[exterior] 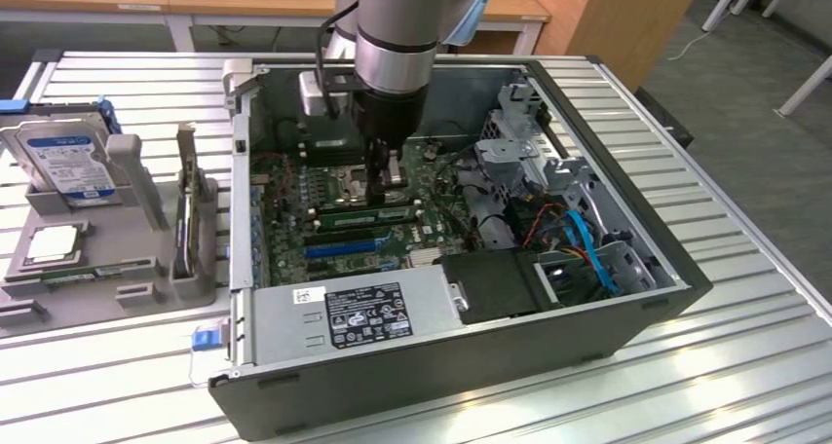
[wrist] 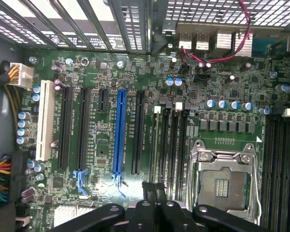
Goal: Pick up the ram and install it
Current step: 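Press down the ram until it locks into place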
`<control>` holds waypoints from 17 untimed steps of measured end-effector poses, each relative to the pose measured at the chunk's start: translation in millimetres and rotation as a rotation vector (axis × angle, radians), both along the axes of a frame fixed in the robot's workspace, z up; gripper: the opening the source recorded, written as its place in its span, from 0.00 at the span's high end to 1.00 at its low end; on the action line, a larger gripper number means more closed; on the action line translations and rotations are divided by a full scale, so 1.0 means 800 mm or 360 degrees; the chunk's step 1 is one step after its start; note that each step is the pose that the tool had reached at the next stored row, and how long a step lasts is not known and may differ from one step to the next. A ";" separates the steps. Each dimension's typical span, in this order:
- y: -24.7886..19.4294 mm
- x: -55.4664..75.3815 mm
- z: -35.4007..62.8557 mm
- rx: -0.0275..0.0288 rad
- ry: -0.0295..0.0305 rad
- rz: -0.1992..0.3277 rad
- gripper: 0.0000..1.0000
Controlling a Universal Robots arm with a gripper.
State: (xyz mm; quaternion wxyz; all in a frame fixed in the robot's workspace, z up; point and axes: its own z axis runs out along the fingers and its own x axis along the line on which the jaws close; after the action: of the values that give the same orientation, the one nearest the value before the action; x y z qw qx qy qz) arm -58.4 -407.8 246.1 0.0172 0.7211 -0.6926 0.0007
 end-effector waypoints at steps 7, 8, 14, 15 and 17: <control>0.0000 0.000 0.023 -0.00046 0.00000 0.0001 0.89; 0.0000 0.000 0.022 -0.00043 -0.00001 0.0001 0.89; -0.0001 0.011 0.023 -0.00048 0.00008 0.0002 0.89; -0.0001 0.011 0.023 -0.00046 0.00011 0.0002 0.89; 0.0000 0.011 0.024 -0.00043 0.00008 0.0002 0.89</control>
State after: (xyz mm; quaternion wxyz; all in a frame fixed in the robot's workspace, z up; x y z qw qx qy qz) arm -49.6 -407.8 265.6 0.0184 0.7215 -0.6922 0.0015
